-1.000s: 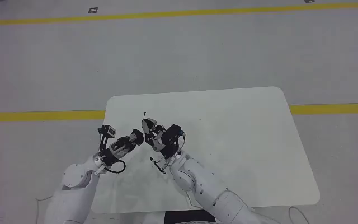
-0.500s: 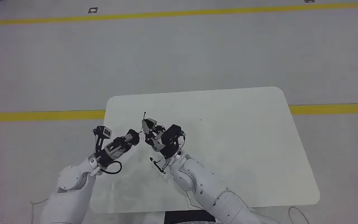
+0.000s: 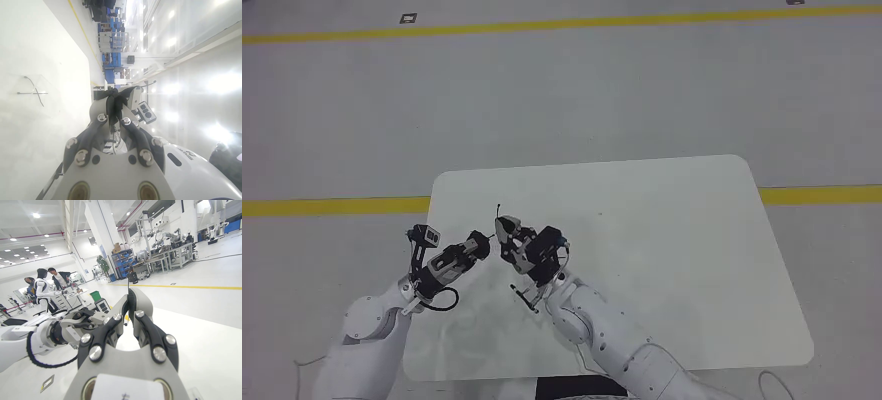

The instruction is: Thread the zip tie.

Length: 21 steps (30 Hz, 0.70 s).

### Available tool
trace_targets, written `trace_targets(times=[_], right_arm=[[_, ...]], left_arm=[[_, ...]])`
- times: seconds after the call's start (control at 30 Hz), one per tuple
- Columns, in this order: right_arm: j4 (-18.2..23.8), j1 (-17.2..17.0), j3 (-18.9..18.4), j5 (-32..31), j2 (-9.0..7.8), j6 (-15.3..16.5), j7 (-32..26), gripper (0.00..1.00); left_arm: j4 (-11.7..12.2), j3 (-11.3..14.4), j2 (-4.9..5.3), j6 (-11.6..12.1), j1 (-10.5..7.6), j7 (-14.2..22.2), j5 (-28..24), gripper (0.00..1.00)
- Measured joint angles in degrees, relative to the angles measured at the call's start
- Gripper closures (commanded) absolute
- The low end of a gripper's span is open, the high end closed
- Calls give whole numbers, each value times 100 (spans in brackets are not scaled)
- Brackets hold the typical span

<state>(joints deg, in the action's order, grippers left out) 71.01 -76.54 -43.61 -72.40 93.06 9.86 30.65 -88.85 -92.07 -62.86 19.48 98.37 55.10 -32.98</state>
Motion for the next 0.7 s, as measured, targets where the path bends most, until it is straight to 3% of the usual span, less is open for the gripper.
trace_targets(times=[0.4,0.7], right_arm=[[56,-52,19,25,-18,227,141,100],[-19,30,83,65,19,166,163,100]], left_arm=[[0,0,0,0,0,0,0,100],[0,0,0,0,0,0,0,100]])
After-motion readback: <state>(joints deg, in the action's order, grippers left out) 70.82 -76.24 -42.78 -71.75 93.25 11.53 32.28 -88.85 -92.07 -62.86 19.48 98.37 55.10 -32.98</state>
